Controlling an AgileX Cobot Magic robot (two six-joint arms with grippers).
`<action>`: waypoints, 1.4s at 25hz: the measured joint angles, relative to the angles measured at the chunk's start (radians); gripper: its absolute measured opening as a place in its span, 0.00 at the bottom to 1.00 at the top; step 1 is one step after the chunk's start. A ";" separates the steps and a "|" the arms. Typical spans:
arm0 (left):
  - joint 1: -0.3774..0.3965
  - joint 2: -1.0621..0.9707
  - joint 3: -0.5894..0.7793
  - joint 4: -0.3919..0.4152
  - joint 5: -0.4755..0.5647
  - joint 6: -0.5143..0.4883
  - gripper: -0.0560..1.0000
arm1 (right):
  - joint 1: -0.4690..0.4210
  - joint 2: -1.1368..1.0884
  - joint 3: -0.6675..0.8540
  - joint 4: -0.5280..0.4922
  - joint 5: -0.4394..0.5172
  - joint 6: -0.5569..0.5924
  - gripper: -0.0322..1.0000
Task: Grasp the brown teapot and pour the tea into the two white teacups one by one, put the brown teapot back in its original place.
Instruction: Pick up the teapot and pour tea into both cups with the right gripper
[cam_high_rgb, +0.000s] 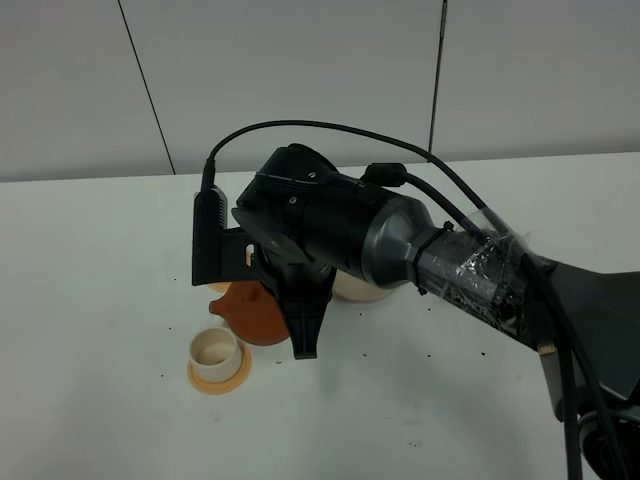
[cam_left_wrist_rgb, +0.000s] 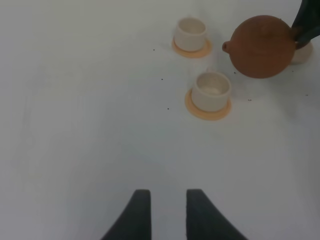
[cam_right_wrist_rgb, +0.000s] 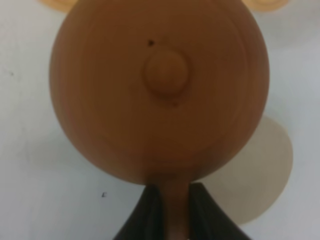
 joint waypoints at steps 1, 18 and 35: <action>0.000 0.000 0.000 0.000 0.000 0.000 0.28 | 0.004 0.000 0.000 -0.009 0.000 0.005 0.12; 0.000 0.000 0.000 0.000 0.000 0.000 0.28 | 0.048 0.040 0.000 -0.128 0.025 0.075 0.12; 0.000 0.000 0.000 0.000 0.000 -0.001 0.28 | 0.094 0.040 0.000 -0.213 0.062 0.105 0.12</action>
